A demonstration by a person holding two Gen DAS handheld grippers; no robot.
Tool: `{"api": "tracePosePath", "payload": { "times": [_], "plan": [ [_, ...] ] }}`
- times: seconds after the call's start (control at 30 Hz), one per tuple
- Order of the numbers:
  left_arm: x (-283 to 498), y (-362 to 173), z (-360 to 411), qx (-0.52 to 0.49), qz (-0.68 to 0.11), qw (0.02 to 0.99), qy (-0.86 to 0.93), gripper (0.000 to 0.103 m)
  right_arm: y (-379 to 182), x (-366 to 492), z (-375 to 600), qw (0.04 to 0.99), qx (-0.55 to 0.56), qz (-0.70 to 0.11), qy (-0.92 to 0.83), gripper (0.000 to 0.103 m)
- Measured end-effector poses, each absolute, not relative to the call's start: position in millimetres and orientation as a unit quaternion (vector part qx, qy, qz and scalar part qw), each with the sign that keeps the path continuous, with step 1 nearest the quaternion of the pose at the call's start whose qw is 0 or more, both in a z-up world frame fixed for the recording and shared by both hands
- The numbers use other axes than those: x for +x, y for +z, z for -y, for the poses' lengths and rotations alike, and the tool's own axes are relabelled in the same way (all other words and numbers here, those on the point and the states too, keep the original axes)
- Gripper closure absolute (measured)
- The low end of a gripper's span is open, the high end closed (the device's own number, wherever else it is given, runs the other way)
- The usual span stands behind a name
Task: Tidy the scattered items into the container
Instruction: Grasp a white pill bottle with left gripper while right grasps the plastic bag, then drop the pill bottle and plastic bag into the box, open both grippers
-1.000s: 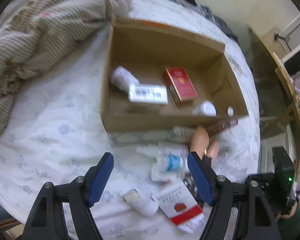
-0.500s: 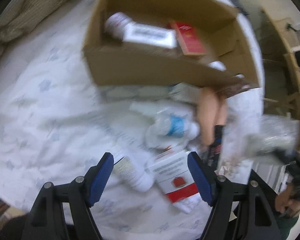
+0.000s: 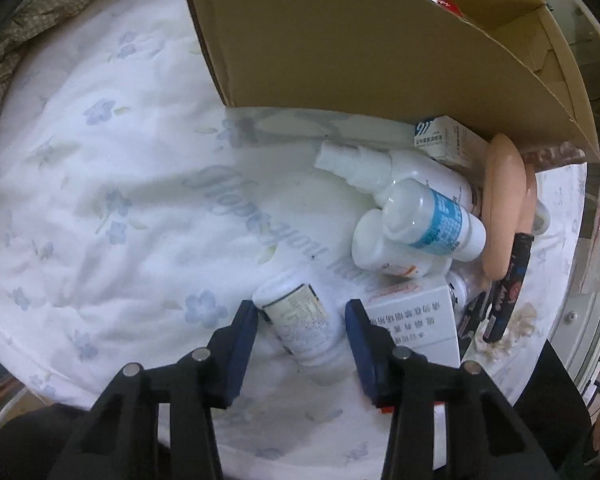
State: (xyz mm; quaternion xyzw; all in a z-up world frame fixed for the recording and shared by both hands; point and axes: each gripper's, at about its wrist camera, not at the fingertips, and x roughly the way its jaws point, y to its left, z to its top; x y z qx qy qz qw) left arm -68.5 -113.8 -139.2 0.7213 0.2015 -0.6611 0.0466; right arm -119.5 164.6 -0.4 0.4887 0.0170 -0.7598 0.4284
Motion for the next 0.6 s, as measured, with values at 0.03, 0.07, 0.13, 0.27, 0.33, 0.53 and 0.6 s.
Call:
{"api": "tracePosePath", "payload": {
  "times": [0.03, 0.07, 0.13, 0.27, 0.33, 0.53, 0.6],
  "plan": [
    [-69, -138, 114, 0.72, -0.2, 0.047, -0.663, 0.059, 1, -119, -165, 0.43, 0.488, -0.018, -0.759, 0.086],
    [-68, -134, 115, 0.714, -0.194, 0.052, -0.67, 0.062, 2, -119, -164, 0.432, 0.486, -0.018, -0.759, 0.086],
    [-68, -124, 116, 0.703, -0.184, 0.062, -0.684, 0.064, 4, -116, -167, 0.436, 0.484, -0.019, -0.759, 0.086],
    [-63, -93, 128, 0.664, -0.191, 0.072, -0.719, 0.066, 6, -114, -169, 0.442, 0.482, -0.015, -0.756, 0.086],
    [-61, -69, 132, 0.639, -0.182, 0.072, -0.744, 0.066, 6, -114, -170, 0.444, 0.482, -0.011, -0.755, 0.086],
    [-58, 4, 144, 0.554, -0.119, 0.084, -0.82, 0.066, 7, -116, -168, 0.444, 0.477, 0.008, -0.759, 0.086],
    [-62, 26, 139, 0.516, -0.064, 0.106, -0.847, 0.066, 8, -117, -167, 0.444, 0.47, 0.013, -0.763, 0.086]
  ]
}}
